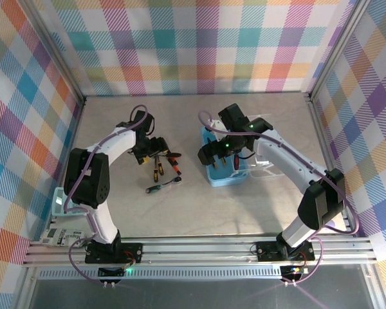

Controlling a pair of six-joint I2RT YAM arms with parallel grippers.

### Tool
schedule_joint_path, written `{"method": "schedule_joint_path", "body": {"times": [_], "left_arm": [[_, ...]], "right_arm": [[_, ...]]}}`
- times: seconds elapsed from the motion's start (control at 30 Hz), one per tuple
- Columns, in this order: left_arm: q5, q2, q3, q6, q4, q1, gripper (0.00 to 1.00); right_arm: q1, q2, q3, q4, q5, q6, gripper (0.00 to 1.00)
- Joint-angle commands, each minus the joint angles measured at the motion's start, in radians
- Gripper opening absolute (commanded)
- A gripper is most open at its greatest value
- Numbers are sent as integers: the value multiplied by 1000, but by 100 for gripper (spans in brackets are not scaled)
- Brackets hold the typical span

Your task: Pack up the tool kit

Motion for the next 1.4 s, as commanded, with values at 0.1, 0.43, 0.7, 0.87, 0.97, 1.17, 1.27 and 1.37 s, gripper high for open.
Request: {"method": "schedule_joint_path", "body": {"times": [0.1,0.43,0.7,0.87,0.97,1.17,1.27,1.37], "left_arm": [[-6,49,1,-145,46,15,82],[-45,164,59,-147,49,40,66],[-50,229,79,-113,46,58,40],[-54,223,84,-89,35,58,26],[-55,217,83,-75,29,61,19],[-58,195,80,-54,18,61,3],[-60,178,82,-42,9,61,0],[-60,159,87,-27,-3,61,0]], "right_arm": [[-3,19,25,-15,-4,-27,99],[-5,22,18,-10,-3,-38,99],[-13,11,1,-12,2,-43,99],[-15,7,-1,-14,3,-44,99],[-16,8,2,-16,1,-41,99],[-15,-3,1,-21,4,-40,99],[-16,-10,-3,-23,5,-38,99],[-14,-14,-5,-26,6,-38,99]]}}
